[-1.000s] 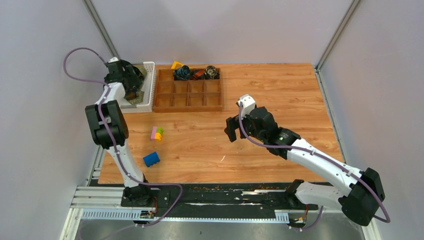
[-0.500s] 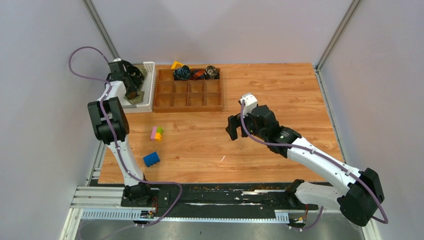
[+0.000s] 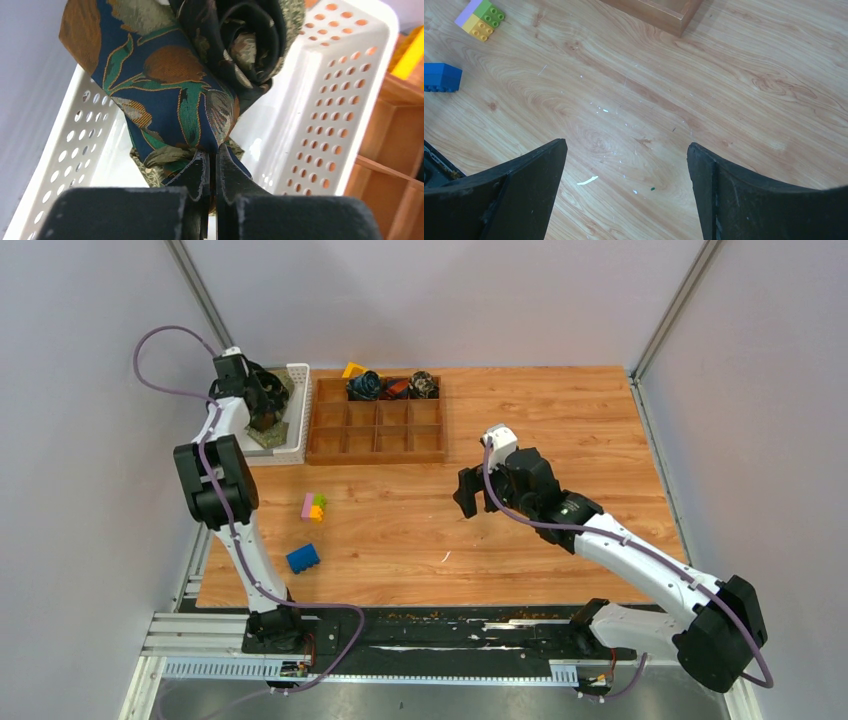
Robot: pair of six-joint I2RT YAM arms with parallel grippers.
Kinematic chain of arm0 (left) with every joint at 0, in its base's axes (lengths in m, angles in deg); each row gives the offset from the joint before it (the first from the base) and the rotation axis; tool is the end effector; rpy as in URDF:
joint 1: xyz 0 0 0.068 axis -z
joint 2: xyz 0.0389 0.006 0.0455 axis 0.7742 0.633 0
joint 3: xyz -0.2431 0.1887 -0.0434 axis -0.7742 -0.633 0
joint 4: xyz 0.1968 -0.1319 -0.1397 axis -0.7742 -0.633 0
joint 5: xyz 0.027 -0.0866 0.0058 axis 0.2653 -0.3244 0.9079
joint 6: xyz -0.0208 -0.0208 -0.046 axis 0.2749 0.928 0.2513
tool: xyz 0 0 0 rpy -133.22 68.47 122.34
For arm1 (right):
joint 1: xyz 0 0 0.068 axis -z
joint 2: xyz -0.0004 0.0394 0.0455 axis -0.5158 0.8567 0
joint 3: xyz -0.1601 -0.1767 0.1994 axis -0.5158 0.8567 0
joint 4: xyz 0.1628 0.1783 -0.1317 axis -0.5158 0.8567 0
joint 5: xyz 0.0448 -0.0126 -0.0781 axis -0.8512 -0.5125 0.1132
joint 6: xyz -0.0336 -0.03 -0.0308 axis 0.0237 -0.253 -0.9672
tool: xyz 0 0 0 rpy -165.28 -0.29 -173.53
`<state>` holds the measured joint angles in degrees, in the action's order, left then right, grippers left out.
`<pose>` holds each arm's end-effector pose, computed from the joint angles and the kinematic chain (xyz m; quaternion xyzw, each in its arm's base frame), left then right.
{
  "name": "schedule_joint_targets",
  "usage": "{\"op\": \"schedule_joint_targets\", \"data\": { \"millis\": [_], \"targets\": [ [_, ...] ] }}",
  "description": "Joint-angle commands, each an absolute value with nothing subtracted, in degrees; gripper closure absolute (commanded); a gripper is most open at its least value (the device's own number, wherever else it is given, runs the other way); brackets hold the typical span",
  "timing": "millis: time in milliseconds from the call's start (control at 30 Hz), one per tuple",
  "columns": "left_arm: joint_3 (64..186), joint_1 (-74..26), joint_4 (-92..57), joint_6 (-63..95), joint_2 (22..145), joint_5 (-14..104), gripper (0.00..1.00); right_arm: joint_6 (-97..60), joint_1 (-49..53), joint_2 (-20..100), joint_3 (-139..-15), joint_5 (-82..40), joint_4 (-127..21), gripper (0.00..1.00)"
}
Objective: Roll the ties
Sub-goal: Pick up the tie from the bin.
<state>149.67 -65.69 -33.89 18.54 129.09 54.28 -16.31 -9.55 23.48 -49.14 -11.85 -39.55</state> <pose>0.5058 0.1360 0.2544 -0.2313 0.8688 0.0113 0.4376 0.1905 0.1622 0.3115 -0.2317 0.8402 0.1960 0.4494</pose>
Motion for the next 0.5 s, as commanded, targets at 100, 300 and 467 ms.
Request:
{"op": "schedule_joint_targets", "data": {
  "millis": [100, 300, 467],
  "targets": [
    [155.59, -60.88, -30.29, 25.68, 115.32, 48.62, 1.0, -15.37, -8.98, 23.06, -48.47, -11.68, -42.71, 0.08],
    [167.82, -47.61, -36.38, 21.79, 108.08, 52.84, 1.0, -15.25, -8.68, 21.61, -48.24, -9.63, -43.07, 0.09],
    [171.44, -38.25, -36.36, 20.67, 103.27, 58.1, 1.0, -13.84, -8.67, 16.57, -49.82, -4.59, -40.66, 0.1]
  ]
}}
